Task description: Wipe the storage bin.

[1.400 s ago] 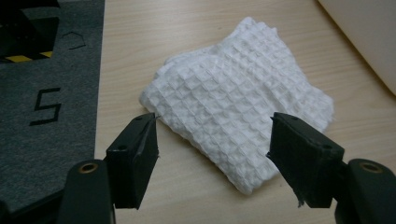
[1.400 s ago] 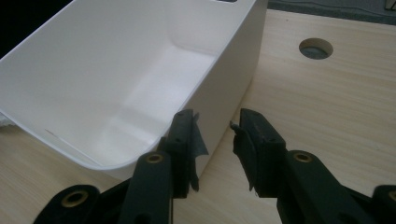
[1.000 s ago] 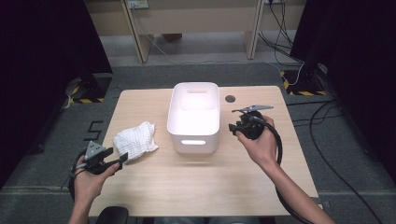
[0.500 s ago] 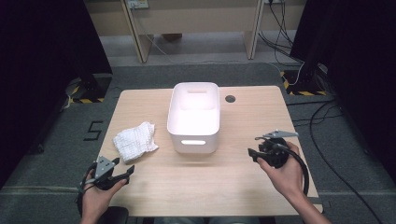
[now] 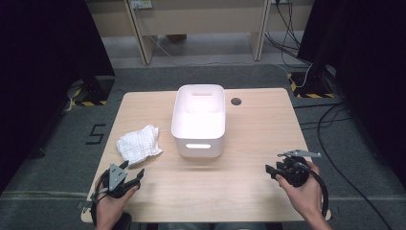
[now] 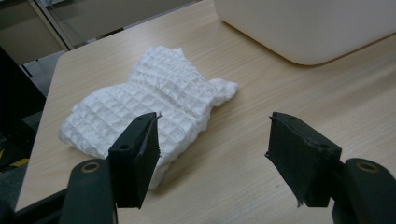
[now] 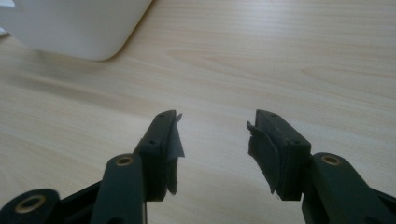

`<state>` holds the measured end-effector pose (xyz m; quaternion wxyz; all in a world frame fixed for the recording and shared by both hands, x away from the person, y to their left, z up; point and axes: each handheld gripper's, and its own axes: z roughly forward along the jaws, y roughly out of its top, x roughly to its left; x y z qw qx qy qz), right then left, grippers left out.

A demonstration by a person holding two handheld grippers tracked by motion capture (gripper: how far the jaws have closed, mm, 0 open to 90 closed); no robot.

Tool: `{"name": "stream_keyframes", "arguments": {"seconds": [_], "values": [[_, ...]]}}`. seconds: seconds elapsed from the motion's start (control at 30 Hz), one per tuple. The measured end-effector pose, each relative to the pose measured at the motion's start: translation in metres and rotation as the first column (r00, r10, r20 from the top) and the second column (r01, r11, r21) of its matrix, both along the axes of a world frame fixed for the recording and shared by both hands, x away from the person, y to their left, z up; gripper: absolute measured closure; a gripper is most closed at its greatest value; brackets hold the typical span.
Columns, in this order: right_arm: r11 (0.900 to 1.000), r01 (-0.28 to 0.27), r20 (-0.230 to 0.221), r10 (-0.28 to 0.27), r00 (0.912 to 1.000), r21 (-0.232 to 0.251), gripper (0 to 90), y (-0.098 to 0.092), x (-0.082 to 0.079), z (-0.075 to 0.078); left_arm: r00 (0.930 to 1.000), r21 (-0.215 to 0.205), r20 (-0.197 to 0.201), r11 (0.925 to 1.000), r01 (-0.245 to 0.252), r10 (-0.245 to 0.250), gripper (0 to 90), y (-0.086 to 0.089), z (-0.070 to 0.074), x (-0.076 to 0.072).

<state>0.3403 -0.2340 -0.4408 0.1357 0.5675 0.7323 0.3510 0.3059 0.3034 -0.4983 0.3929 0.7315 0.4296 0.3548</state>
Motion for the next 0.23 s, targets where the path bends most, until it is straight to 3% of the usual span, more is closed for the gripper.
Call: {"name": "stream_keyframes", "arguments": {"seconds": [0.1, 0.23], "values": [[1.0, 0.007, -0.004, -0.007, 1.0, 0.003, 49.4, -0.0018, 0.0024, -0.0022, 0.9997, 0.027, -0.022, 0.9996, 0.004, -0.003, 32.9, -0.0003, -0.0055, 0.0005], [1.0, 0.016, -0.032, -0.015, 0.9994, 0.02, 47.4, -0.0029, 0.0062, -0.0073, 0.9998, 0.028, -0.019, 0.9996, 0.004, -0.003, 33.1, -0.0021, -0.0077, 0.0025]]}}
